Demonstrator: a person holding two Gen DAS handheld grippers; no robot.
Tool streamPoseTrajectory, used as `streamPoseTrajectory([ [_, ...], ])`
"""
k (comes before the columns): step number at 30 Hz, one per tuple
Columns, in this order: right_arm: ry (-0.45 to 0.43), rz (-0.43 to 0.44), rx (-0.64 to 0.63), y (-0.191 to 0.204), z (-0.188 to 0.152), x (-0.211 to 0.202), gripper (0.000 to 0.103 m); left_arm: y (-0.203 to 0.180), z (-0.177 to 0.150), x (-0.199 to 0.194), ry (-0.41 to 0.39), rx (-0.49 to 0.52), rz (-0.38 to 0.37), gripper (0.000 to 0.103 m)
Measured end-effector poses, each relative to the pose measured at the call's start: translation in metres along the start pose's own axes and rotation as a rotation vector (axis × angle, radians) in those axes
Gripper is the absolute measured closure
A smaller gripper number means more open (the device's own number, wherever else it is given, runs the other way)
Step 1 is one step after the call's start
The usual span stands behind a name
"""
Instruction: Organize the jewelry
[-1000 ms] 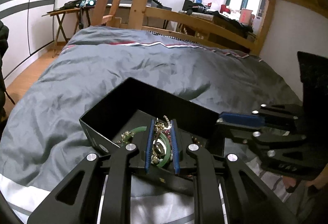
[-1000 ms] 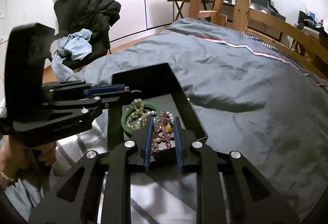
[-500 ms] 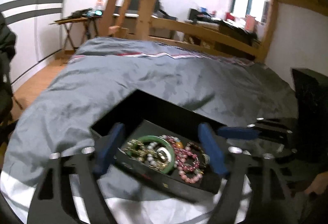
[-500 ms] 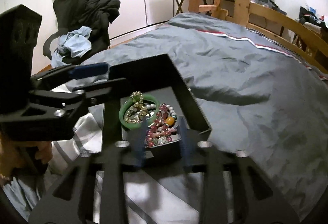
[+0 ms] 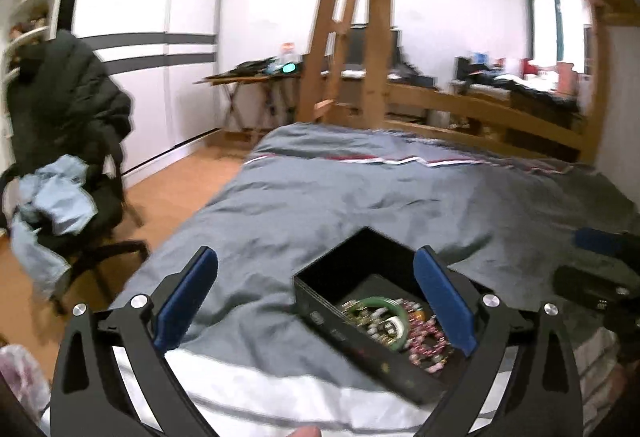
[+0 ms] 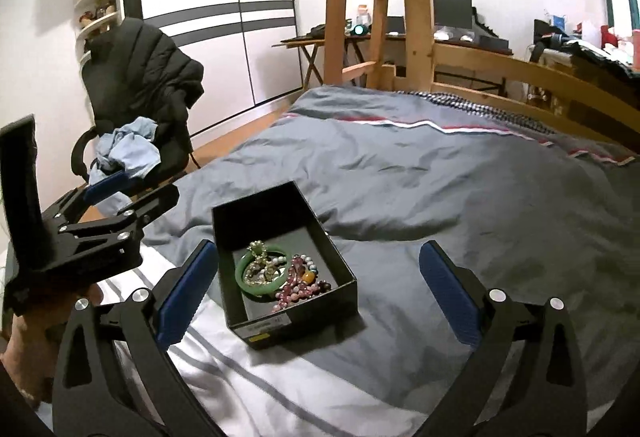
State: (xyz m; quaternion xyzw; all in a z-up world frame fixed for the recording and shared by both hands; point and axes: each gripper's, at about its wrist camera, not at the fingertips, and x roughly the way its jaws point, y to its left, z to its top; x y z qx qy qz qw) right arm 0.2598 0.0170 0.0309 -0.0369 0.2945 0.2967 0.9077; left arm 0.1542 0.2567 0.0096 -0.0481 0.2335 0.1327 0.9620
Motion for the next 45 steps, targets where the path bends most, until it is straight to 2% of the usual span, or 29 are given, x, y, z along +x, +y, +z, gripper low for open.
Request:
streamPoseTrajectory([
  [4, 0.030, -0.016, -0.003, 0.009, -0.002, -0.014, 0.004, 0.003, 0.000, -0.013, 0.092, -0.034, 0.016, 0.006],
  [10, 0.095, -0.013, 0.005, 0.018, -0.016, -0.030, 0.004, -0.007, -0.013, -0.034, 0.181, 0.031, -0.042, 0.006],
  [22, 0.164, -0.021, -0.012, 0.025, -0.037, -0.053, 0.004, -0.013, -0.036, -0.064, 0.285, 0.120, -0.099, 0.006],
  [28, 0.178, -0.012, -0.021, 0.032, -0.043, -0.054, 0.004, -0.010, -0.045, -0.070, 0.285, 0.131, -0.061, 0.006],
  [45, 0.202, -0.003, -0.031, 0.040, -0.050, -0.053, 0.004, -0.020, -0.055, -0.070, 0.311, 0.172, -0.114, 0.006],
])
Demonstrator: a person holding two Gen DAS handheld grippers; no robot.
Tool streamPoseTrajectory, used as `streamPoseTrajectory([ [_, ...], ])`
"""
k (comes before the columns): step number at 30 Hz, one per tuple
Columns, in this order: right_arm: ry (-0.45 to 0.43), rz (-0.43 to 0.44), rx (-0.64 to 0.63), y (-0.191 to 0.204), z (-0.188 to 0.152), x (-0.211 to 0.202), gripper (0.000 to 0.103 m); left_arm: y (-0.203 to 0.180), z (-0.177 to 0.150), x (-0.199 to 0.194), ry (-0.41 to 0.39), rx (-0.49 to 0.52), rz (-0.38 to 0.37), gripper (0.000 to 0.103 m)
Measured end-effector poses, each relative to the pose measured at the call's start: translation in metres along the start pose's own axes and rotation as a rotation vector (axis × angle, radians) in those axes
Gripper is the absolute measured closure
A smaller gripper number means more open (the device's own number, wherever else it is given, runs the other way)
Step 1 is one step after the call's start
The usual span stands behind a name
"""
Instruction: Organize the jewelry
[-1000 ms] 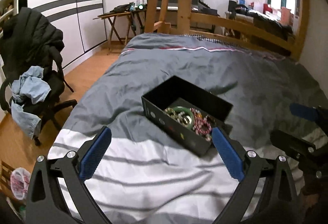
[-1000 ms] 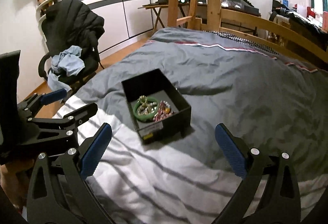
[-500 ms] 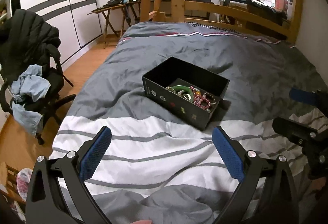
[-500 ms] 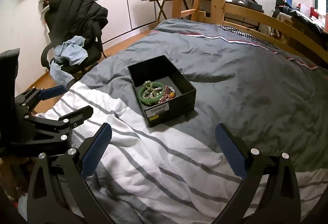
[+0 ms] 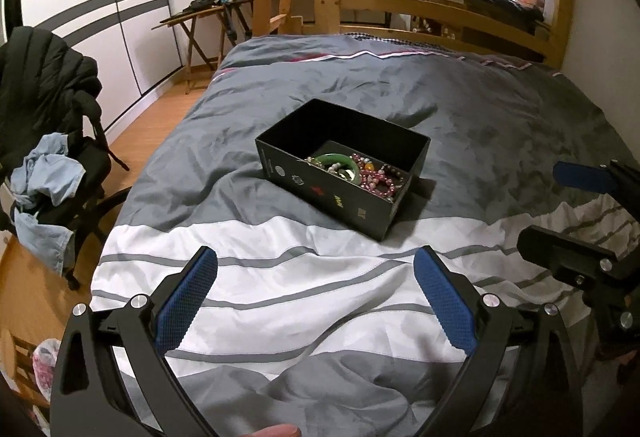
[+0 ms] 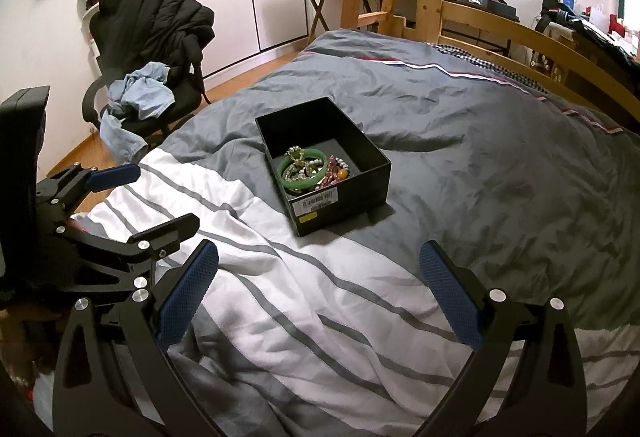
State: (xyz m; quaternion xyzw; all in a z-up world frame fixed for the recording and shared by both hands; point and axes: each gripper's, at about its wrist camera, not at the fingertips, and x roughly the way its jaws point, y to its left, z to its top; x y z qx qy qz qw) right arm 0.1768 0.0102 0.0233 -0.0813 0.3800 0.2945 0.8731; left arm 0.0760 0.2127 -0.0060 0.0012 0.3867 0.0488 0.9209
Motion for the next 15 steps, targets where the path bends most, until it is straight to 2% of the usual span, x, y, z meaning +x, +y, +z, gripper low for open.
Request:
streamPoseTrajectory([
  [15, 0.006, 0.005, 0.011, 0.0019, -0.0054, 0.0027, 0.004, -0.0025, -0.0007, 0.0012, 0.008, -0.001, -0.011, 0.006],
])
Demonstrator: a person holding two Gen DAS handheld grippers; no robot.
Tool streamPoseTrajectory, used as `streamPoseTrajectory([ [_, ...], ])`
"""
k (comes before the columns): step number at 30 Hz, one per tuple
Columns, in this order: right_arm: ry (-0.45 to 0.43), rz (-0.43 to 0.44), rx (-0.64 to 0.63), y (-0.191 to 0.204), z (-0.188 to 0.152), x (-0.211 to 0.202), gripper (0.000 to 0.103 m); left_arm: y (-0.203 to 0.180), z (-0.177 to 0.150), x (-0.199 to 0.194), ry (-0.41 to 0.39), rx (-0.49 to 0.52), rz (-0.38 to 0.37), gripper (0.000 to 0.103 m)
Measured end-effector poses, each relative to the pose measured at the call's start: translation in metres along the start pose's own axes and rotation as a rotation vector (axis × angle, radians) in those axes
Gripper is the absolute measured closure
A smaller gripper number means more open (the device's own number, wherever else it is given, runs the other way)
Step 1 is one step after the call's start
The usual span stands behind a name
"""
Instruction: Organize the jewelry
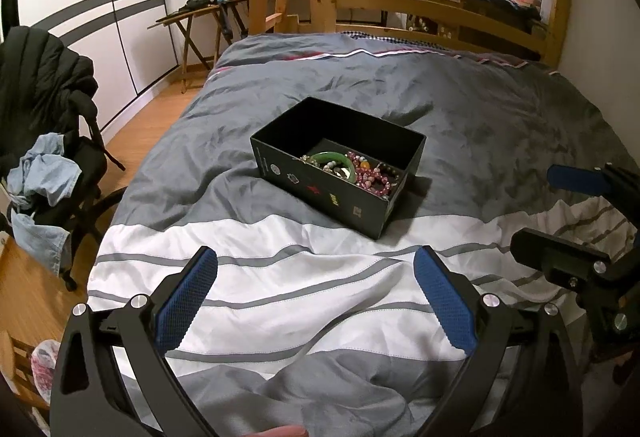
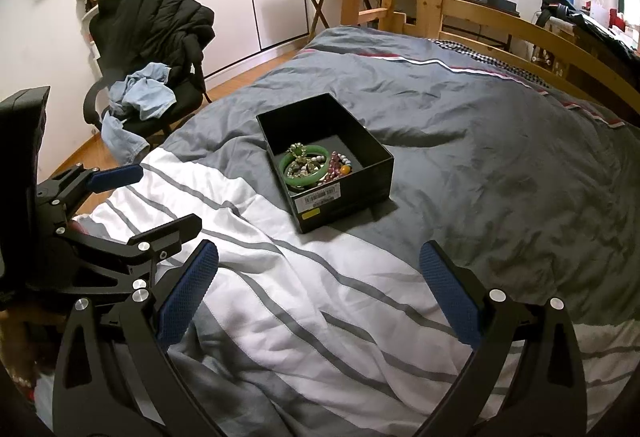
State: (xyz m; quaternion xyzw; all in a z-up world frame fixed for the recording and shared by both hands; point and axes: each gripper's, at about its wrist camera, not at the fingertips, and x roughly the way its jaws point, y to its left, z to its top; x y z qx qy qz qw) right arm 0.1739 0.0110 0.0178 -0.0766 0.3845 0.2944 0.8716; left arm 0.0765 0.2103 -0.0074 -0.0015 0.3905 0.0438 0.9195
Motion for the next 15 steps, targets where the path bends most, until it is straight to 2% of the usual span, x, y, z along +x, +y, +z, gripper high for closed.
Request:
streamPoseTrajectory([
  [15, 0.001, 0.002, 0.000, -0.0009, 0.0004, 0.0002, 0.004, -0.0014, -0.0004, -0.0003, 0.001, -0.001, -0.002, 0.006],
])
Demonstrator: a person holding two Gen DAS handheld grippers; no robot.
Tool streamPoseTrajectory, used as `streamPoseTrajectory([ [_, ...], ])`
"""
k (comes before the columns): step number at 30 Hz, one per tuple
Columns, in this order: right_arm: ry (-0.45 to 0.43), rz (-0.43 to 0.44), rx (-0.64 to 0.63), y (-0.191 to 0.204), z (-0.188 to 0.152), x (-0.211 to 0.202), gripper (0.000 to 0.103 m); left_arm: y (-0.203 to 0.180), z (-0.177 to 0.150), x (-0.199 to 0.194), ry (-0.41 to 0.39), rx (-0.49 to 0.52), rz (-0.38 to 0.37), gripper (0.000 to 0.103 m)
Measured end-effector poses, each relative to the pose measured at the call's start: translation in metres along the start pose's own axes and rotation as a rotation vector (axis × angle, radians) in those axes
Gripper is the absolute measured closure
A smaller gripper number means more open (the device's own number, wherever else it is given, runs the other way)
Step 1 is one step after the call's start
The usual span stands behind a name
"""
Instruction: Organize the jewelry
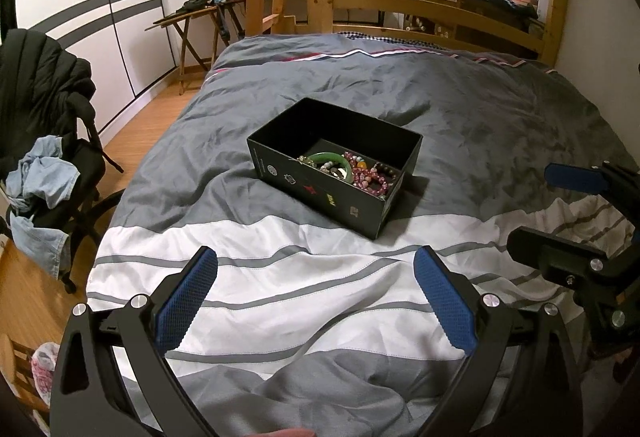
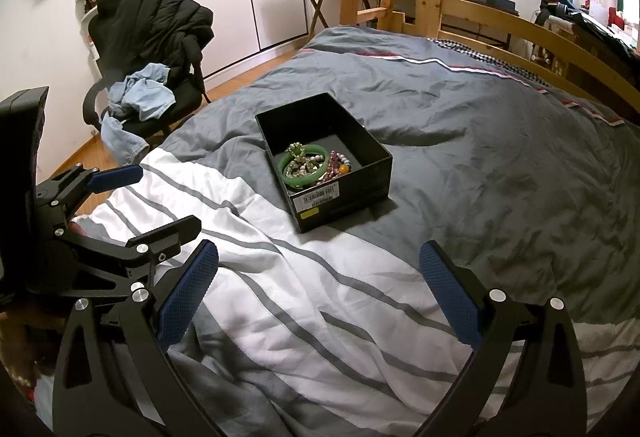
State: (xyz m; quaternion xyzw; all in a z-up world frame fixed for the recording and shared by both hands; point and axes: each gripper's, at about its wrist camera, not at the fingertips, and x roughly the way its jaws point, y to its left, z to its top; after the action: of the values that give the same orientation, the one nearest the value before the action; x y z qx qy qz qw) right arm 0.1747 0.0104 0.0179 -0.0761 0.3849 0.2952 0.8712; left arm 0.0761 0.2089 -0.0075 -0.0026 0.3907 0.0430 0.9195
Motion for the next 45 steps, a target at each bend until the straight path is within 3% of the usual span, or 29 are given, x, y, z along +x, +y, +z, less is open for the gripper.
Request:
streamPoseTrajectory([
  [45, 0.007, 0.017, 0.024, -0.0019, -0.0048, 0.0046, 0.004, 0.0025, 0.0039, 0.0039, 0.010, 0.031, 0.013, 0.006],
])
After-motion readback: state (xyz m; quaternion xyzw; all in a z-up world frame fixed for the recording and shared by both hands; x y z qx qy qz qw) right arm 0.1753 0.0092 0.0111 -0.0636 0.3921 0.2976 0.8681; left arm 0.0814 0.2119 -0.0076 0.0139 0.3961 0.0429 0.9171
